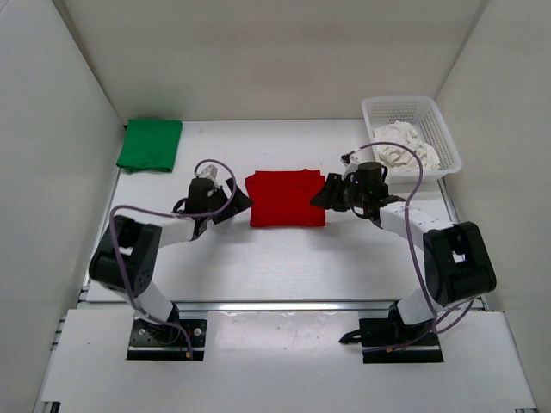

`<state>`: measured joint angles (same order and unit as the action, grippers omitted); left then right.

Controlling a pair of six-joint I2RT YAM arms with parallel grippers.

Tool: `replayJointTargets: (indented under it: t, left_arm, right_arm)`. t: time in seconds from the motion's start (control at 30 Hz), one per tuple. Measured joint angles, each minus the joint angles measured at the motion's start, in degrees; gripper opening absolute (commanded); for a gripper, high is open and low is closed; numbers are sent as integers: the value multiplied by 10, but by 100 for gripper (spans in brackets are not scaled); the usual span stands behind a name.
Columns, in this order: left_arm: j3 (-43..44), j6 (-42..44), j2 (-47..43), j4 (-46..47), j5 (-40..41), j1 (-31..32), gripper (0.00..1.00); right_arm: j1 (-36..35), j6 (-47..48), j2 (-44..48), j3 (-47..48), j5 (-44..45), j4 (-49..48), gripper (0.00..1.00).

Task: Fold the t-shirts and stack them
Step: Put the neatly folded tshirt into the corner of the board with the left arm

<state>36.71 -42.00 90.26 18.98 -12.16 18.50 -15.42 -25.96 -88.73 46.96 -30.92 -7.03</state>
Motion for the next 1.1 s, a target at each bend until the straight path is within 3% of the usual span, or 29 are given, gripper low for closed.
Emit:
replayJointTargets:
  t: [0.2, 0.3, 0.37, 0.4, 0.47, 0.57, 0.7, 0.87, 1.0, 1.1]
  left_arm:
    - [110, 25, 124, -17, 2, 2, 91]
    - [165, 27, 177, -11, -4, 16, 72]
    - [203, 25, 214, -5, -11, 28, 43]
    - [216, 19, 231, -2, -15, 35, 38]
    - [240, 10, 262, 4, -29, 45, 16]
    - [278, -10, 289, 0, -44, 59, 1]
    - [354, -16, 311, -54, -48, 70, 0]
    - [531, -7, 323, -148, -68, 54, 0]
    - [688, -3, 327, -207, -90, -7, 0]
    - [748, -2, 318, -220, -91, -82, 0]
  right_arm:
    - [-6, -9, 51, -32, -1, -7, 44]
    - [-5, -11, 71, -47, -2, -8, 43]
    - [-1, -15, 88, -61, -7, -10, 43]
    - [2, -16, 96, -68, -9, -12, 42]
    - [8, -23, 111, -82, -13, -16, 43]
    - [18, -31, 129, -99, -29, -24, 42]
    - [31, -47, 159, -129, -54, -39, 42]
    - [33, -52, 219, -173, -66, -38, 43]
    - [39, -51, 219, -188, -77, -40, 43]
    - [38, -51, 207, -190, -81, -38, 43]
